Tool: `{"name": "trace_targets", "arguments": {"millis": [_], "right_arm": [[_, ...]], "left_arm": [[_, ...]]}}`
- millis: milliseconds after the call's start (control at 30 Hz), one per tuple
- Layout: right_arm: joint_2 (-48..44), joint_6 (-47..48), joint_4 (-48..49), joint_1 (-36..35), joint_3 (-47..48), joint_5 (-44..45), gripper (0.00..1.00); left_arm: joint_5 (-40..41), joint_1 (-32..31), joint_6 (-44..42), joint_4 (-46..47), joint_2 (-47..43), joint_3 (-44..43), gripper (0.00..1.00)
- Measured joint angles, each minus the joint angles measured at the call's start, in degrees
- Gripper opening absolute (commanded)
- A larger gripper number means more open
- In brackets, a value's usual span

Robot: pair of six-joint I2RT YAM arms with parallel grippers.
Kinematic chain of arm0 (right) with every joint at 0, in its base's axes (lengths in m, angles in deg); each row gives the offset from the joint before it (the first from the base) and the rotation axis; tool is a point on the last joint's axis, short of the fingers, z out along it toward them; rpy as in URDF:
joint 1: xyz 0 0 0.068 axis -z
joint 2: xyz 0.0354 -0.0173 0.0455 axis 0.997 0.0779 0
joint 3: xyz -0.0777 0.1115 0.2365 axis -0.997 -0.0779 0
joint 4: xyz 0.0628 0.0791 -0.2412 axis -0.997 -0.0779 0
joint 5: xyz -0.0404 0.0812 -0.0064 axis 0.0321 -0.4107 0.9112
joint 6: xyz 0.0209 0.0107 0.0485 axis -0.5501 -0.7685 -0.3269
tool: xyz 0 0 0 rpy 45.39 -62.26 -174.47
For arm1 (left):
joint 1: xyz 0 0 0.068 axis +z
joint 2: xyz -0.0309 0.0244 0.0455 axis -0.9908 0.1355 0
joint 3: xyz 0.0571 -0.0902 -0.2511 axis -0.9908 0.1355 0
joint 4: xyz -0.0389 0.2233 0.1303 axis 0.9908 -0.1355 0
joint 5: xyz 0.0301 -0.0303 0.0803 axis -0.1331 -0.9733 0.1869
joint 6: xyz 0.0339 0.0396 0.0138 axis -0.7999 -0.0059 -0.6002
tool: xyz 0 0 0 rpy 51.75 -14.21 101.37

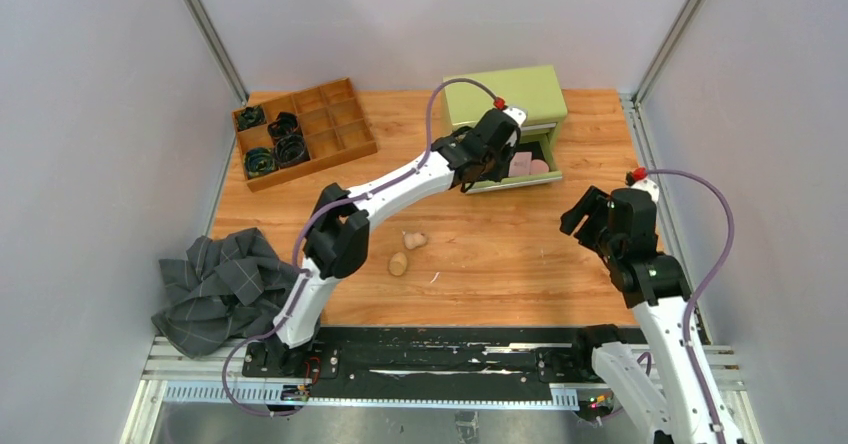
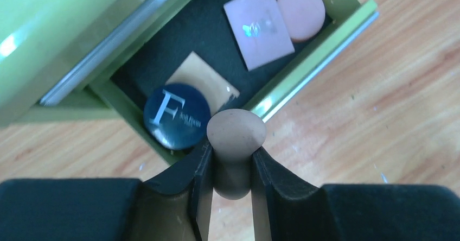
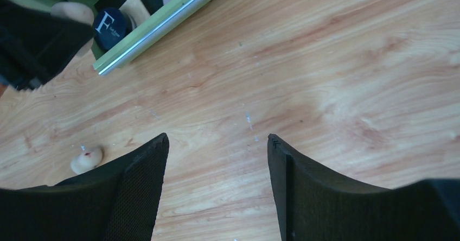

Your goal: Organize the makeup

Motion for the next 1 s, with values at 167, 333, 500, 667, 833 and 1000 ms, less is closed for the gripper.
{"name": "trace_targets", "arguments": {"millis": [167, 333, 500, 667, 833, 1000], "right_arm": [[-5.57, 0.7, -5.22, 0.0, 0.0, 3.26, 0.66], [-7.74, 0.79, -9.14, 0.0, 0.0, 4.28, 0.66], [-8.5, 0.96, -13.03, 0.0, 0.0, 4.37, 0.66], [-8.59, 0.96, -14.12, 0.0, 0.0, 4.35, 0.66], [-6.93, 0.96, -13.33, 0.0, -0.02, 3.5, 0.65], [-3.52, 2.05, -8.7, -0.46, -0.24, -3.21, 0.61]], "left_arm": [[1.9, -0.13, -2.45, -1.57, 9.16, -11.32, 0.39], [4.22, -0.35, -4.39, -1.7, 15.02, -17.4, 0.82], [6.1, -0.35, -5.4, -1.88, 16.85, -18.67, 0.9], [6.16, -0.46, -5.51, -2.05, 14.45, -16.06, 0.9], [3.58, -0.79, -2.69, -2.91, 1.18, -1.73, 0.9], [3.08, -1.05, 0.09, -1.55, -19.87, 18.58, 0.9]]}}
